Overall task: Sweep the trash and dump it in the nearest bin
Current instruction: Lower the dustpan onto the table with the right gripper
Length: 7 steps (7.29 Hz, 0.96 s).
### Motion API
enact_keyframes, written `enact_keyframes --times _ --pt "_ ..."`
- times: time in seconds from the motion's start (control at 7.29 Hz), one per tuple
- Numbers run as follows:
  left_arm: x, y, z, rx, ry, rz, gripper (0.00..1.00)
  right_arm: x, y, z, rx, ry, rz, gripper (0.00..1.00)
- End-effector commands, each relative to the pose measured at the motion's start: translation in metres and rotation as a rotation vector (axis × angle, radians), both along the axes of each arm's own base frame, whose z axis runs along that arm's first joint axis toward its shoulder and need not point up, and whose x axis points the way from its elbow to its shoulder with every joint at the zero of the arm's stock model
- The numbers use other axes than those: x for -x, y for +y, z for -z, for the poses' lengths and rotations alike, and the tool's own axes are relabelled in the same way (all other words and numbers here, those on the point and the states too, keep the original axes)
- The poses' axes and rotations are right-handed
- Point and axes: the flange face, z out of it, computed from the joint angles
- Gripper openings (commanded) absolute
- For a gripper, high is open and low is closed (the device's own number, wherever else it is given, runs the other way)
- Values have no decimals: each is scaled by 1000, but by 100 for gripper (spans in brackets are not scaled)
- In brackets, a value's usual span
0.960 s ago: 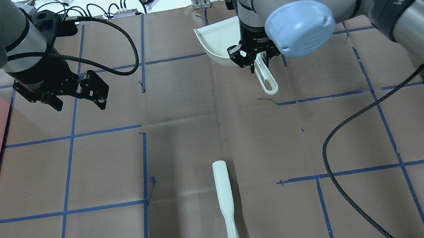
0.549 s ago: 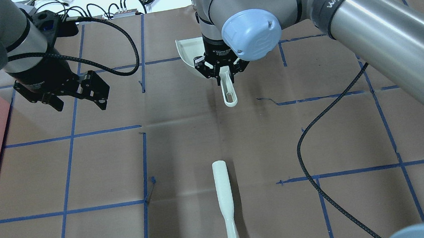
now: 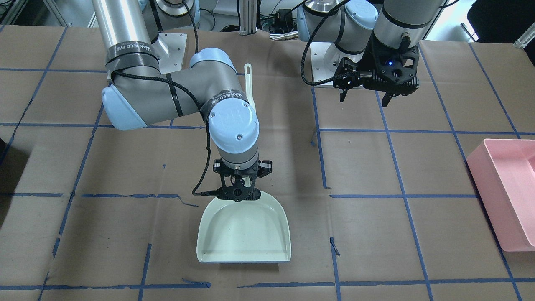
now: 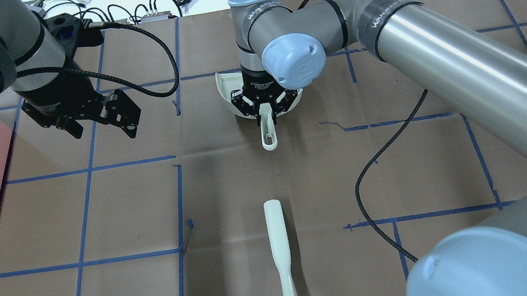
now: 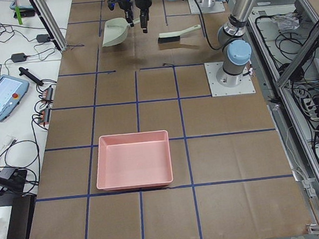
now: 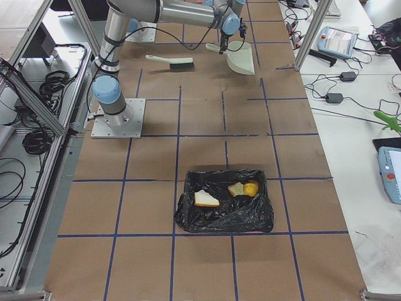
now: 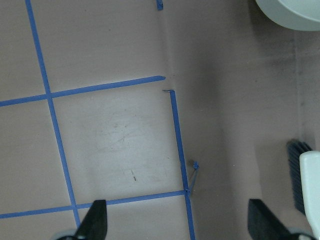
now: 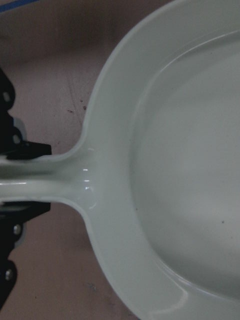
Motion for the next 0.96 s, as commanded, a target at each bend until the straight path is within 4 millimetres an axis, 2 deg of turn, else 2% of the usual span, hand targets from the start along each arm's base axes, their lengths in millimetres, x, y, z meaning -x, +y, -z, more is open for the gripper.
enact_keyframes --times 0.0,0.27,0.82 --pt "1 0 0 1 -1 3 100 -3 -13 27 36 28 -7 4" --pt "1 0 0 1 1 3 100 -4 -17 24 65 32 -9 4" --pt "1 1 4 -6 1 -13 100 -6 -23 46 66 34 -9 4"
